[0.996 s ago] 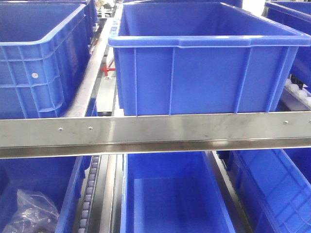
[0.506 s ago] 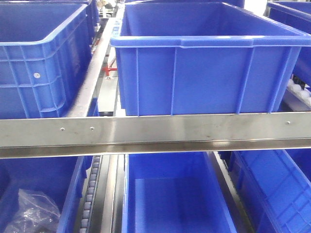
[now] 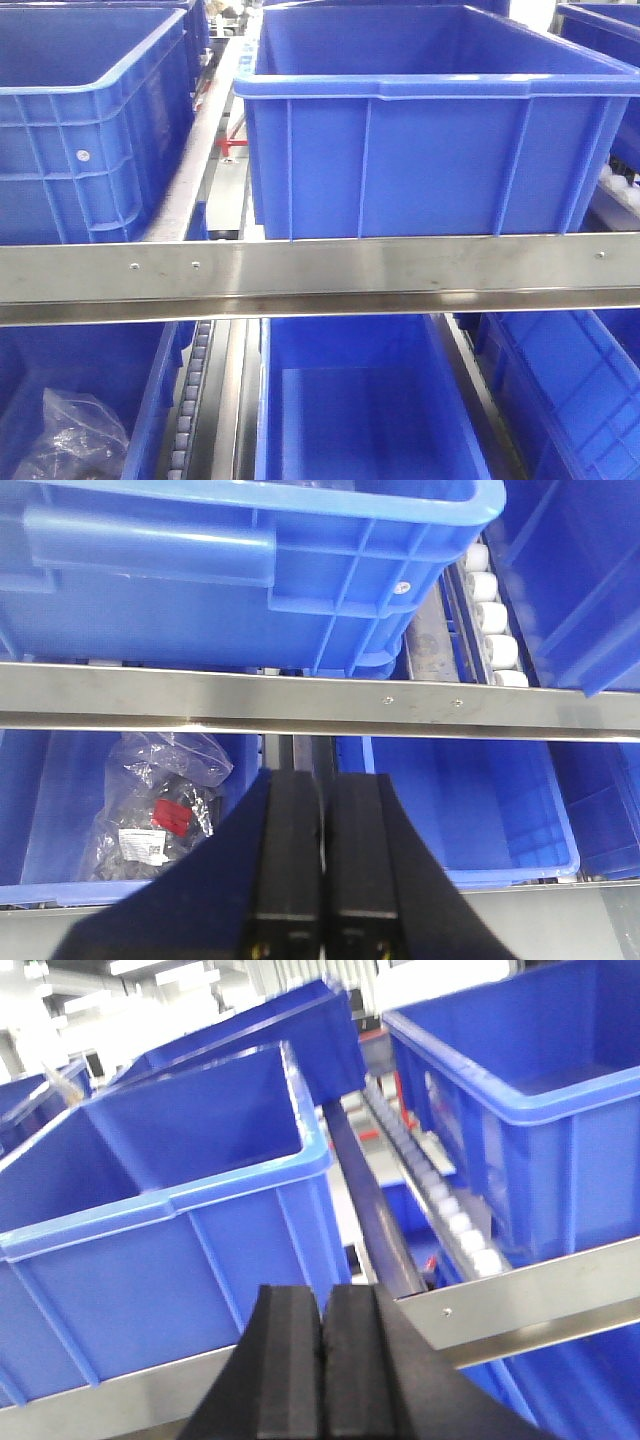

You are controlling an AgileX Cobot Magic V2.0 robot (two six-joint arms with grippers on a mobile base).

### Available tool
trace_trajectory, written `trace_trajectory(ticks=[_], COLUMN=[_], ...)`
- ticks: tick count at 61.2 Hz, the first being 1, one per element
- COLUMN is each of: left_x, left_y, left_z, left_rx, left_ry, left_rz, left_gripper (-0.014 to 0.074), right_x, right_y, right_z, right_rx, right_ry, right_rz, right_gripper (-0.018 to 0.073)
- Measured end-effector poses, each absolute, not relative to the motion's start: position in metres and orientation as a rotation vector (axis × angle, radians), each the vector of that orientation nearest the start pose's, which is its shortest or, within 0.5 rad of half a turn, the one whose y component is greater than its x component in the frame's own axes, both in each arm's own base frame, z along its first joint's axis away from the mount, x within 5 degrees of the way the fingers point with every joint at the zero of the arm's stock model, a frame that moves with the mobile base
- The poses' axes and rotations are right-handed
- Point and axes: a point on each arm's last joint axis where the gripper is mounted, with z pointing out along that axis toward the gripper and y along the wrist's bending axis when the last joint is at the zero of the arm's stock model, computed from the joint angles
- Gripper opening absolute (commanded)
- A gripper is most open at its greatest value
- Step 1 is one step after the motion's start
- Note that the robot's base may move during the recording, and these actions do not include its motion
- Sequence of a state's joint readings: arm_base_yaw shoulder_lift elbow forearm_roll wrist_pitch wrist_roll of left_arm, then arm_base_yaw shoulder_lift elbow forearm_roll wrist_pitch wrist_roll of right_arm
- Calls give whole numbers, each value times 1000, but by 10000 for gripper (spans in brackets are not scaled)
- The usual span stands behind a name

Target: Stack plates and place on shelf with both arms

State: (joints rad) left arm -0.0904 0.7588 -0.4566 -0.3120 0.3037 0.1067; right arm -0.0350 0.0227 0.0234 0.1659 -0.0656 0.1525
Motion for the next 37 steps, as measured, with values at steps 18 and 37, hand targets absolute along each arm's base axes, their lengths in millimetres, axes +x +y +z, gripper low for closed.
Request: trace_trajectory(ticks=[18, 37], left_x=[149, 149], left_y=[-22, -22], left_z=[269, 269], left_rx=[-49, -49], left_ry=[2084, 2084], left_rz=[-268, -268], left_gripper=[86, 85], right_x=[57, 57], right_y=[-2, -2], right_z=[205, 204], right_rx=[261, 260], right_ry=[1475, 1483], right_rz=[224, 223], right_gripper=[56, 56])
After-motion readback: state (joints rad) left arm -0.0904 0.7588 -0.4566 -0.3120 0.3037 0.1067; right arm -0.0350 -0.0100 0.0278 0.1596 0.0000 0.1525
